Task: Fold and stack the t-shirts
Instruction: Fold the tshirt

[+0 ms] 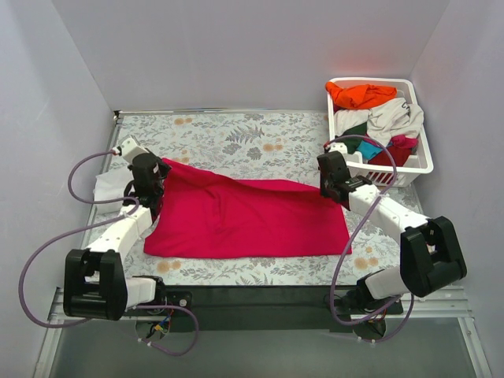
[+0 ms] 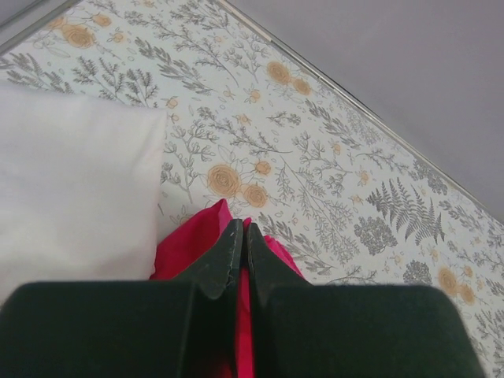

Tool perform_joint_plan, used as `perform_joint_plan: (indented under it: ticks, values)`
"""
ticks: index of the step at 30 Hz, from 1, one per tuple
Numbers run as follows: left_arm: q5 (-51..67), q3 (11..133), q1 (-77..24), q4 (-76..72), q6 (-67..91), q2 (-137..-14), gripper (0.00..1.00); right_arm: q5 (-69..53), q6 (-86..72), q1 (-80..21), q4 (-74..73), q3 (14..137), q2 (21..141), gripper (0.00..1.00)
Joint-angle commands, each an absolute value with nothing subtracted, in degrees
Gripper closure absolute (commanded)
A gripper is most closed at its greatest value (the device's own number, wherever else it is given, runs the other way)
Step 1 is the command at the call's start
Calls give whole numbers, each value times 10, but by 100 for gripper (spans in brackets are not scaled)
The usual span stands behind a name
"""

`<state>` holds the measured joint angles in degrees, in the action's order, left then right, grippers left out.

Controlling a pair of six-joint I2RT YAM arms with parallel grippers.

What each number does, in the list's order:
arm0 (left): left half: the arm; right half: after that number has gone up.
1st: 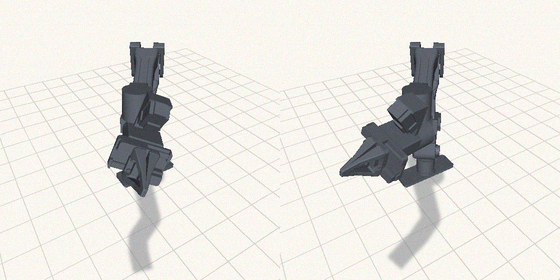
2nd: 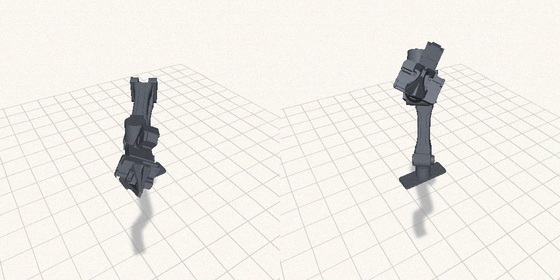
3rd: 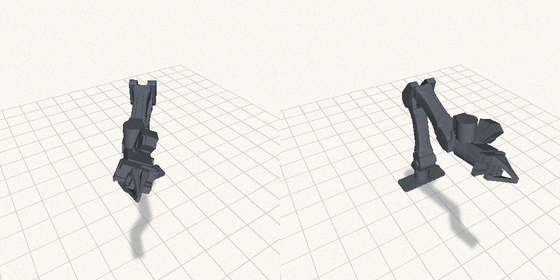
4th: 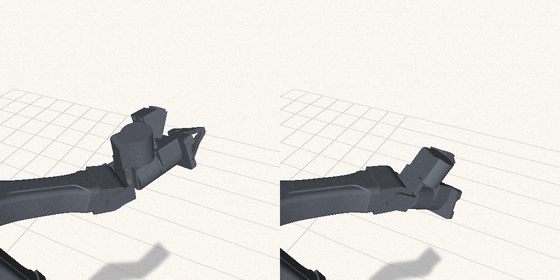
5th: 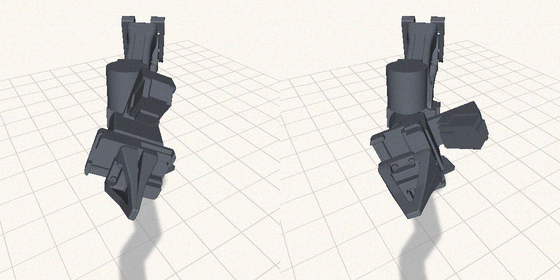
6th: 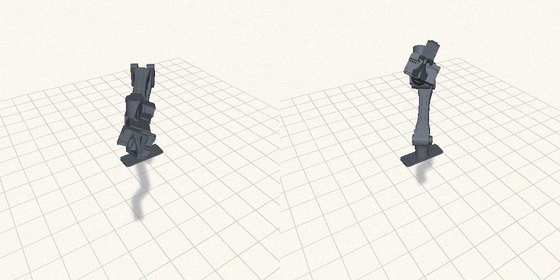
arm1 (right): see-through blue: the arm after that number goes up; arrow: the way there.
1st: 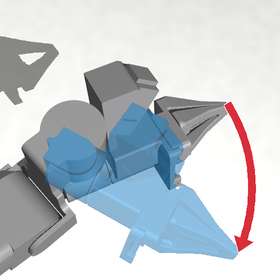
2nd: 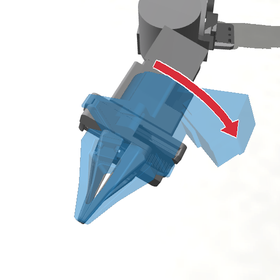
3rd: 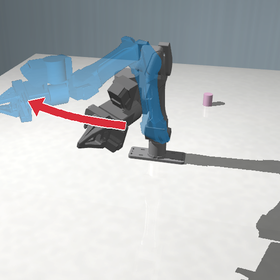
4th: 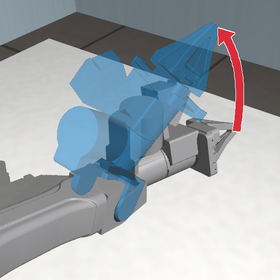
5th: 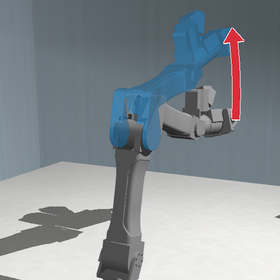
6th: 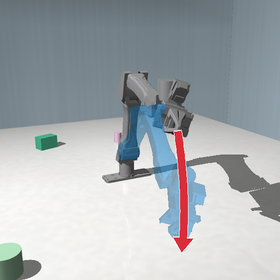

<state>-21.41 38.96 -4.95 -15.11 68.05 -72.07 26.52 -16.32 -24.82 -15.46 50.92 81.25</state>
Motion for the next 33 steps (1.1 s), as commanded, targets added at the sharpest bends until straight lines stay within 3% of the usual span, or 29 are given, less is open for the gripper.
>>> perform_joint_plan:
  ticks: [1,14,33]
  values:
    - [-245,355,-45,-144,694,-672,100,280,-167,-254,-143,472,772,99]
    - [-304,232,-46,-98,744,-483,100,301,-189,-281,-199,418,663,99]
    - [-268,124,-47,-32,782,-244,100,366,-232,-328,-276,388,610,99]
